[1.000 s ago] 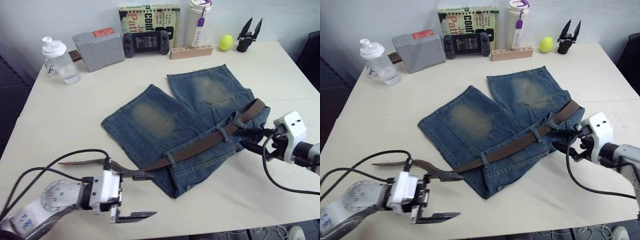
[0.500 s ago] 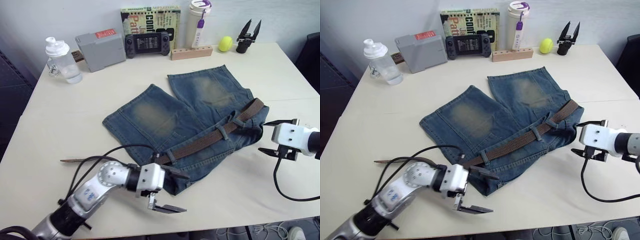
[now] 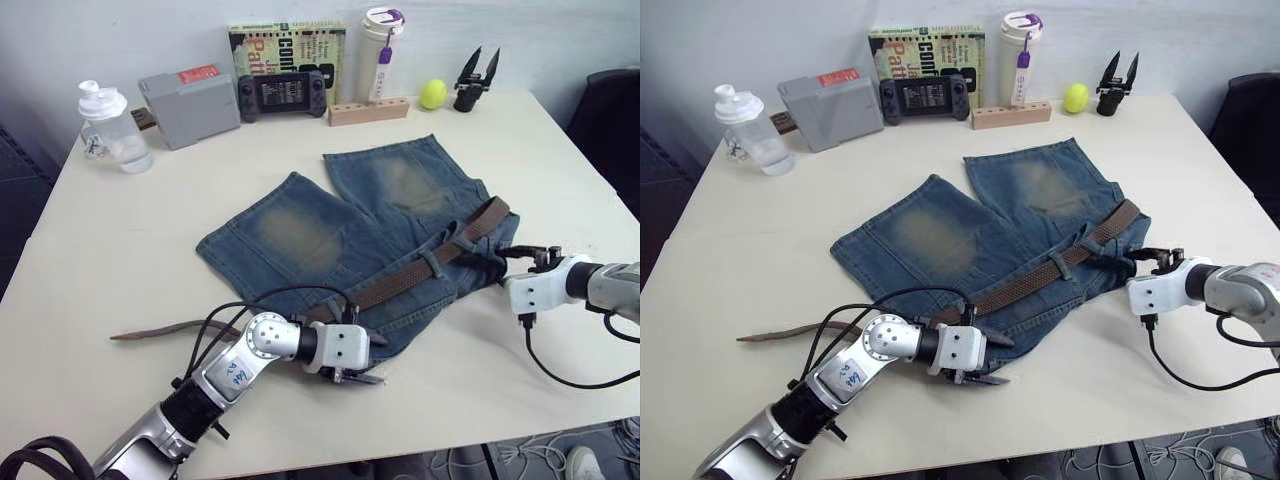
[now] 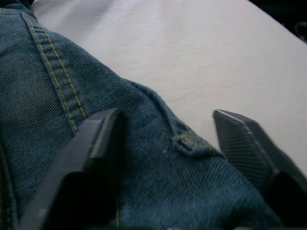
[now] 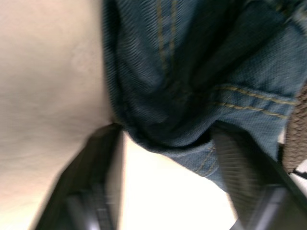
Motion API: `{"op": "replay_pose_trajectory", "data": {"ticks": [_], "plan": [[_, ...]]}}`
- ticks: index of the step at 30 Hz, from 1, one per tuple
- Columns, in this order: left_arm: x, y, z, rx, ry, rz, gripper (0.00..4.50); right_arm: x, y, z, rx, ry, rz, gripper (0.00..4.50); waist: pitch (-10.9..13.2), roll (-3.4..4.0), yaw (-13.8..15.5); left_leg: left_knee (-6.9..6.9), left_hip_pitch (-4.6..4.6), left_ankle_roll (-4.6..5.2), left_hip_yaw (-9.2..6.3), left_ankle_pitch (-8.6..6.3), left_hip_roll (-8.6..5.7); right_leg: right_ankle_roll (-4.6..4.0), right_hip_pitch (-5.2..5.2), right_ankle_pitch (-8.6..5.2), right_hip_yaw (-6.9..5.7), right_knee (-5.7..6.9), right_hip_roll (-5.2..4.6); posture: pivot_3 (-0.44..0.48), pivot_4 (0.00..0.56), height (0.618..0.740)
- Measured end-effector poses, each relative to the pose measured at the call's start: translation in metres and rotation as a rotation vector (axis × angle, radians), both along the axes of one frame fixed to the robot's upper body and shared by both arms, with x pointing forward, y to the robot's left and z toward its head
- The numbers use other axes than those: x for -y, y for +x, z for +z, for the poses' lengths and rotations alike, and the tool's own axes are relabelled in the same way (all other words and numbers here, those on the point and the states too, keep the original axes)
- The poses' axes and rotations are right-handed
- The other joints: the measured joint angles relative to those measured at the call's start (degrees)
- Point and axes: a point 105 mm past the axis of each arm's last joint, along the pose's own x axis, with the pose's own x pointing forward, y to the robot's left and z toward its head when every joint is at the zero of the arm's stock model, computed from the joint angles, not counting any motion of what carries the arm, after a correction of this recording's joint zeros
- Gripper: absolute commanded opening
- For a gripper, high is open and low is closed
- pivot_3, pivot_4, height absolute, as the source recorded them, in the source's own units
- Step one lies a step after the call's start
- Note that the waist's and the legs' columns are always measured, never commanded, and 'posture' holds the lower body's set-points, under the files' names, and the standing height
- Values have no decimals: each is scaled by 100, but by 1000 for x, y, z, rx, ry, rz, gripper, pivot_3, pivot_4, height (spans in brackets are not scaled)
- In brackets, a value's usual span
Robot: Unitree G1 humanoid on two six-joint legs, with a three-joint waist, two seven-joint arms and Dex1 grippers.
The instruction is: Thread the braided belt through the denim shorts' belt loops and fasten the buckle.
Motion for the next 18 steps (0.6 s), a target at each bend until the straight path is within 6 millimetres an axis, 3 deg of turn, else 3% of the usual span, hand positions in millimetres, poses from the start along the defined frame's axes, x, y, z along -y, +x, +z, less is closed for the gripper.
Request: {"op": "replay_pose_trajectory", "data": {"ticks": [2,4,5,9,14,18], "plan": [[-5,2,1,9,-4,22,882,0,3,-3,-2,16,-12,645,0,0,-10,-1,15,0,-11,0,21,-2,1,-1,4,3,-1,0,150,726],[-10,4,3,27,-6,42,201,-3,6,-6,-2,34,-18,0,0,1,-19,-1,16,0,-22,0,26,-4,-1,-2,4,7,-1,0,150,726],[-14,4,4,41,-1,53,25,-6,7,-6,1,45,-15,0,0,1,-39,-2,16,-1,-29,0,31,-5,-2,-3,3,7,1,0,150,726],[-39,6,4,81,27,98,25,-20,4,-7,-7,107,8,0,1,2,-115,-4,16,-2,-50,-1,43,-15,-9,-8,-2,12,4,0,150,726],[-101,27,12,268,121,145,25,-66,-15,-15,-164,413,-36,0,-6,13,-132,-2,26,-15,-59,-8,71,-43,-9,-22,-2,28,11,0,150,726],[-138,38,17,368,185,175,25,-97,-28,-13,-285,584,-90,0,-17,38,-127,-2,27,-18,-59,-11,72,-51,-15,-26,-3,36,6,0,150,726]]}}
